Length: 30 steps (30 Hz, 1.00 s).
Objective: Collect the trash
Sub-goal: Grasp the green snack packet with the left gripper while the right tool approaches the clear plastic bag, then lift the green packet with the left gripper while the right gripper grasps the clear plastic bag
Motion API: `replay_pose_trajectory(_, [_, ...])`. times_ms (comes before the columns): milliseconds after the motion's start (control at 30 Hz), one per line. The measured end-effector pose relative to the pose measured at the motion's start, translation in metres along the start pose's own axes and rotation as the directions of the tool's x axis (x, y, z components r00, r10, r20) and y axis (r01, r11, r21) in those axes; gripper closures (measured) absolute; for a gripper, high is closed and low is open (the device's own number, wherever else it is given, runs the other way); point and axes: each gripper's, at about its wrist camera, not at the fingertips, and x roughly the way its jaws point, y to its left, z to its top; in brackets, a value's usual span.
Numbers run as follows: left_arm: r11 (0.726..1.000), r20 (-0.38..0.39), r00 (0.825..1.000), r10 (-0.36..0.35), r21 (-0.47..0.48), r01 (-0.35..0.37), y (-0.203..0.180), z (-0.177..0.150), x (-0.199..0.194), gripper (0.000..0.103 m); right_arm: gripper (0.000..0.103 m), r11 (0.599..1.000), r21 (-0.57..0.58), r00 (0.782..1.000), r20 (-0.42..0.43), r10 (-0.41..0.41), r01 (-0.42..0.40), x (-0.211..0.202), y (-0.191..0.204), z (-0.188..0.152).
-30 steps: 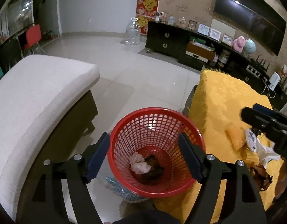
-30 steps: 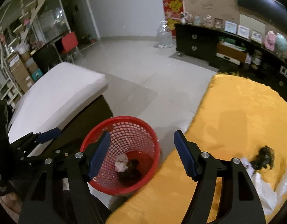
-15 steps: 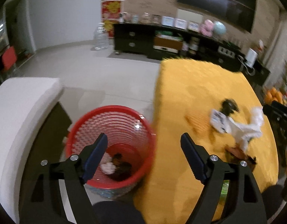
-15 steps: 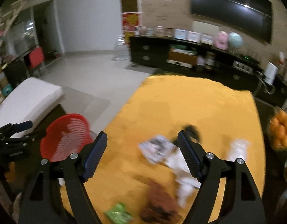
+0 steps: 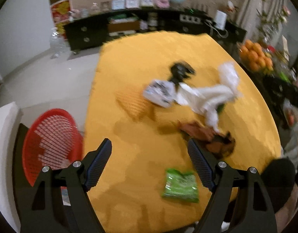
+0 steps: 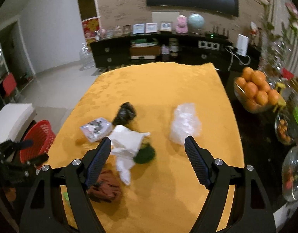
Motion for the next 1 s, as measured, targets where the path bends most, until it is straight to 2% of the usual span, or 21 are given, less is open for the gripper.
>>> replay_pose_trajectory(200, [0.997,-0.129,0.989,-0.075,0.022,0.079,-0.016,-0.033,0.028,0.025,0.027,0.999,0.046,1.000,-0.001,-0.017,0.017,0.001,-0.026,-0.009])
replay_pose_trajectory(400, [0.993,-0.193,0.975,-0.111,0.018,0.117,-0.021,-0.053,0.048,0.026,0.027,0.998,0.065,1.000,-0.016,-0.023,0.024,0.006,-0.034,-0.013])
replay_pose_trajectory(467, [0.992,-0.195,0.974,-0.119,0.025,0.126,-0.023,-0.056,0.052,0.027,0.027,0.997,0.071,0.999,-0.025,-0.028,0.030,0.009,-0.036,-0.017])
replay_pose_trajectory(500, [0.991,-0.196,0.973,-0.122,0.027,0.130,-0.024,-0.056,0.052,0.037,0.027,0.997,0.072,0.999,-0.028,-0.029,0.031,0.010,-0.037,-0.018])
replay_pose_trajectory(533, [0.990,-0.206,0.970,-0.128,0.030,0.137,-0.024,-0.057,0.055,0.051,0.027,0.997,0.074,0.999,-0.033,-0.033,0.036,0.011,-0.039,-0.019])
replay_pose_trajectory(567, [0.990,-0.214,0.968,-0.131,0.028,0.140,-0.024,-0.057,0.057,0.055,0.027,0.996,0.076,0.999,-0.037,-0.037,0.040,0.012,-0.041,-0.020])
replay_pose_trajectory(767, [0.988,-0.193,0.971,-0.143,0.029,0.151,-0.020,-0.054,0.054,0.059,0.027,0.993,0.104,0.996,-0.071,-0.045,0.052,0.025,-0.052,-0.023])
replay_pose_trajectory(1000, [0.993,-0.132,0.984,-0.117,-0.011,0.117,0.000,-0.037,0.038,0.059,0.027,0.994,0.084,0.994,-0.094,-0.060,0.067,0.055,-0.058,-0.004])
